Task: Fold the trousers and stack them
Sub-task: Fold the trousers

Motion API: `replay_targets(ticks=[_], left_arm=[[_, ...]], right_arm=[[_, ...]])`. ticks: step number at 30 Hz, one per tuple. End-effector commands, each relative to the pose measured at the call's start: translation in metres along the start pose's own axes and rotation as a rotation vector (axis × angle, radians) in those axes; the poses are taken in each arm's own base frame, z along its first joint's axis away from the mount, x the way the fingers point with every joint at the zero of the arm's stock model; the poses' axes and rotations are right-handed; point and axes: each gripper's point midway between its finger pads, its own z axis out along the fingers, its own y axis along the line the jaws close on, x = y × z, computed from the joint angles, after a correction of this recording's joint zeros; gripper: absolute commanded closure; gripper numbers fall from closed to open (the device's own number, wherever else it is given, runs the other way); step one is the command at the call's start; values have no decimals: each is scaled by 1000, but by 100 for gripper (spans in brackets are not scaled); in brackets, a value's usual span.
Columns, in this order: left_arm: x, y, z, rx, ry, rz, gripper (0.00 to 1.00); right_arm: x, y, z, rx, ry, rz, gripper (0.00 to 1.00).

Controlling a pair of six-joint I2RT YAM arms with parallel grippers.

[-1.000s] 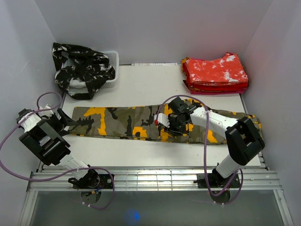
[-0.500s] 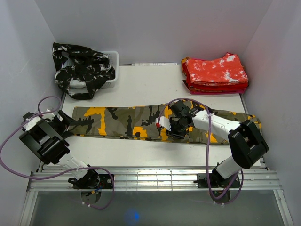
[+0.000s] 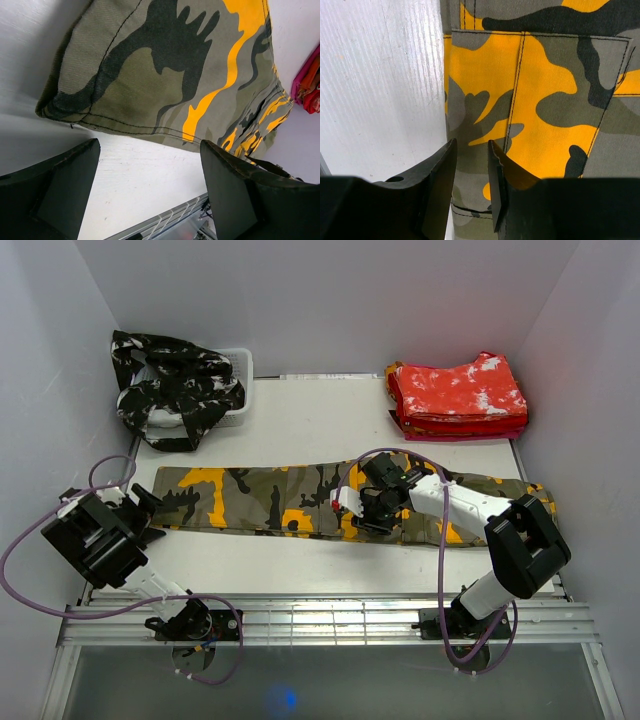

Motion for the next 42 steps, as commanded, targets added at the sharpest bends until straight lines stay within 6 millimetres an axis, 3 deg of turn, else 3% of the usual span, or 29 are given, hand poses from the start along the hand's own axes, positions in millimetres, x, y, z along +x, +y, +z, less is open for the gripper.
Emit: replay_targets(ticks=[1,28,36,42], left_arm=[[-15,-15,-6,50,-77,23,9],[-38,-31,-9,133,-83,-28,10],[-37,-12,1,71,-85,-38,10],[-36,11,6,-39,-102,-43,9]], right_arm=[[-6,2,-3,-1,-26,-6,63],[-6,0,-1,-12,-8,4,63],[-11,0,-3,-26,-20,2,63],[-24,19,-10,-110,-86,0,64]])
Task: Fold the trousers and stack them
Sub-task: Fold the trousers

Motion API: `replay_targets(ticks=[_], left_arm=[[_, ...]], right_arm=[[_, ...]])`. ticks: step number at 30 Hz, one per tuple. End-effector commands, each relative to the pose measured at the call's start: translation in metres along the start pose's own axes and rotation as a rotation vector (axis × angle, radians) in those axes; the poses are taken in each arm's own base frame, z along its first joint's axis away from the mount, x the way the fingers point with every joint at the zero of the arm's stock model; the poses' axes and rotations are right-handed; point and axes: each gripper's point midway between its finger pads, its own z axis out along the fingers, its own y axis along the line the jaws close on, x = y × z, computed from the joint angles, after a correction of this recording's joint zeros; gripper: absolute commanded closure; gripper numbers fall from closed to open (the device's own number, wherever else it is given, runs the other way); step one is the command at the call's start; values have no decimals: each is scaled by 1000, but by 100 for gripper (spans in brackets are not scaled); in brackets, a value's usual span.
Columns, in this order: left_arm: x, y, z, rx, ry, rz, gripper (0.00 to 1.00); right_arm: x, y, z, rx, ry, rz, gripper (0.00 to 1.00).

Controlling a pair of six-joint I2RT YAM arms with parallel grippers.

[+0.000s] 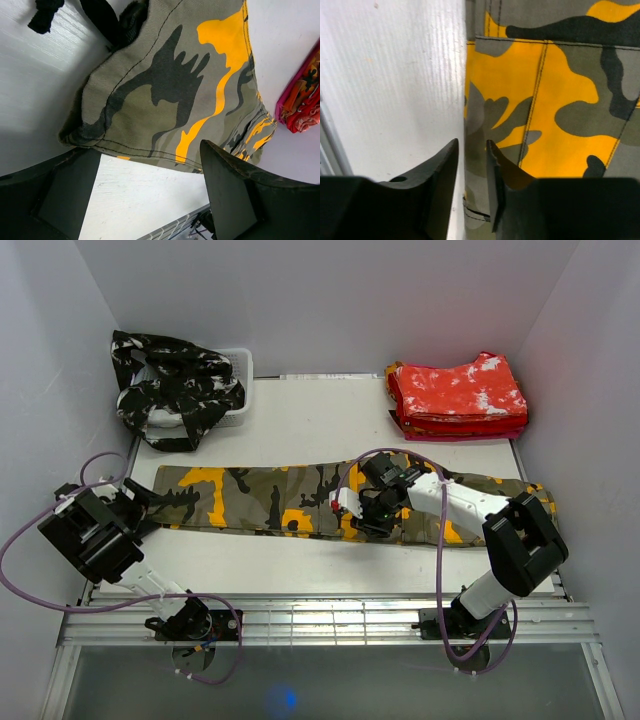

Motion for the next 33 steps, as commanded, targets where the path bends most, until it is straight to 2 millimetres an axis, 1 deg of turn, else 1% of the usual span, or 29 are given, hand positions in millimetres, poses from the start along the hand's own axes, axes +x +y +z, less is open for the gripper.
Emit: replay_targets(ticks=[1,4,8,12,13,14,16,21,26,31,33], left_arm=[[-3,14,1,-60,-28,8,9],[0,15,3,-64,-24,-1,9],[4,18,4,-70,-18,-9,9],[8,21,5,-80,-11,-9,9],[8,22,5,-88,-12,-8,9],[10,23,5,-89,-9,-8,9],[11,25,5,-99,-9,-11,9],[13,25,6,-97,-8,-16,9],[13,24,5,-96,-5,-14,9],[11,24,5,-97,-7,-10,9],[11,24,4,-97,-9,-9,9]], right_arm=[[-22,11,-9,-55,-72,-14,67],[-23,10,-5,-65,-63,5,73],[-29,4,0,-44,-70,9,75],[-45,3,3,-37,-91,-1,75],[-53,4,4,-34,-98,-20,75],[-55,4,8,-40,-93,-13,75],[-64,6,12,-41,-101,-32,75],[-75,6,24,-23,-98,-46,75],[-77,-1,37,10,-76,-53,75],[-67,-3,48,31,-48,-53,76],[-66,-5,49,44,-44,-51,80]])
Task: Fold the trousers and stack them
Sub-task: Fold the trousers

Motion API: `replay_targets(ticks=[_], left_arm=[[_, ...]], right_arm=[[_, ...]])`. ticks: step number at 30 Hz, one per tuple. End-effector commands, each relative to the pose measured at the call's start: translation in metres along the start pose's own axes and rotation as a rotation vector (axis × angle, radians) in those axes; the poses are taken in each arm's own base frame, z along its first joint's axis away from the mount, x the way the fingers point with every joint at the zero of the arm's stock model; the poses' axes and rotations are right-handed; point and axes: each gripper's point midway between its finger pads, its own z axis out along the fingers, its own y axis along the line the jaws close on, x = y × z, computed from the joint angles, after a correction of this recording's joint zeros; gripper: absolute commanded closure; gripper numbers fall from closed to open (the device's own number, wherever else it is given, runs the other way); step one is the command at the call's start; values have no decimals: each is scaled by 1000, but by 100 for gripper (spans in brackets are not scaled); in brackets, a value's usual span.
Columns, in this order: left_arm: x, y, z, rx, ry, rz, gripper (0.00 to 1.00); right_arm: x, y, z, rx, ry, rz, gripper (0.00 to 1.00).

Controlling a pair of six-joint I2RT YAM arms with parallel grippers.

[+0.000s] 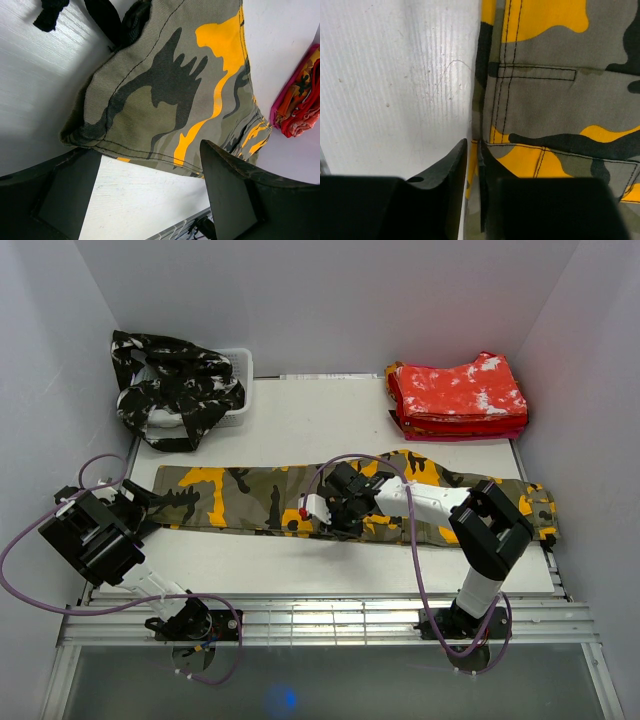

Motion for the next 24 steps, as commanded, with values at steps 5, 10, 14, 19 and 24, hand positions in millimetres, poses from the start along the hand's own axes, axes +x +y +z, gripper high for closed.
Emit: replay_targets(ticks=[5,10,14,19,24], left_arm=[[11,20,2,-94,19,10,9],[10,22,2,-100,20,14,9],[8,23,2,-106,16,17,9],[9,23,2,-103,18,16,9],[11,22,3,-97,23,10,9]], right_arm=[[-7,-13,0,72,-15,-3,91],[-1,-11,-2,79,-4,-8,92],[0,-8,-5,74,-5,-13,92],[-4,-7,-15,89,-18,-15,92],[-5,-17,-17,145,-19,-4,70]])
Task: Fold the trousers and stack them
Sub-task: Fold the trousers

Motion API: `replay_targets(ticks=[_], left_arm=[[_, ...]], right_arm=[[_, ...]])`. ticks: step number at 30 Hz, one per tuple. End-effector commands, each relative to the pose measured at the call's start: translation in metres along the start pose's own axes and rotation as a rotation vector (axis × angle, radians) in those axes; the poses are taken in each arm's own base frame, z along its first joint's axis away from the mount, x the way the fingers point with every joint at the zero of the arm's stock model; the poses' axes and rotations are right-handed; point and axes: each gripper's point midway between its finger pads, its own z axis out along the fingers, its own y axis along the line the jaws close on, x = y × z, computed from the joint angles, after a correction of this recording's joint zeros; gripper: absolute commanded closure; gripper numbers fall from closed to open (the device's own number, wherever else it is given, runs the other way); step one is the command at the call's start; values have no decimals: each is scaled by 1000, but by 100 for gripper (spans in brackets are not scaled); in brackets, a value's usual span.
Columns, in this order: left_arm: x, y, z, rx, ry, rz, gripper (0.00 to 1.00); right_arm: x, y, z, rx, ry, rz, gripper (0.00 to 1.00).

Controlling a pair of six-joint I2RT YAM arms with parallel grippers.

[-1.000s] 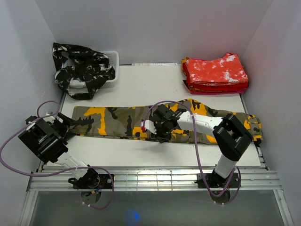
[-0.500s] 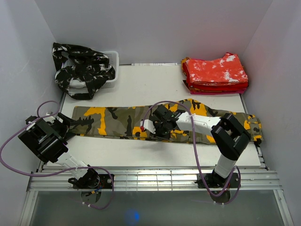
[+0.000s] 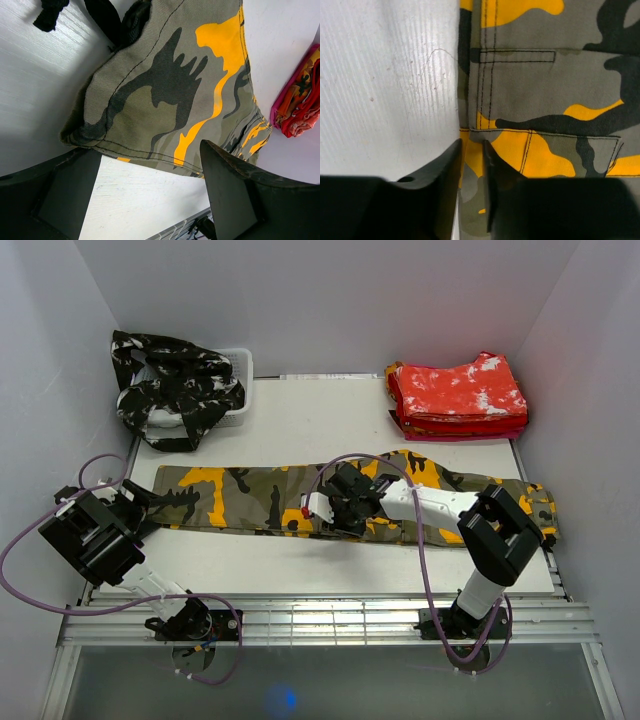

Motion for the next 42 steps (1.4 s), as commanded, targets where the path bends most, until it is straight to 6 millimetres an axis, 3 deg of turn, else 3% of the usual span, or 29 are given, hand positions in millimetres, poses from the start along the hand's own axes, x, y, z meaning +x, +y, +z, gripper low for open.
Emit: replay_targets(ticks=[1,4,15,17,18,22,34,42], left_arm=[[10,22,3,-95,22,10,9],[12,22,4,-96,26,8,9],[9,23,4,-99,24,10,9],[8,24,4,-98,24,10,9],[8,23,4,-96,24,10,9],[7,24,4,-99,23,12,9],[6,29,4,-120,21,9,9],[6,30,4,-127,20,8,9]], right_arm=[[-9,-11,-7,63,-28,-5,66],[-7,-12,-1,55,-13,0,59],[8,-3,11,3,31,-7,61],[9,-2,11,3,31,-10,64],[9,-2,10,4,30,-11,75],[5,-3,6,12,21,-11,92],[4,2,-12,16,4,-23,92],[16,10,-10,-4,34,-12,92]])
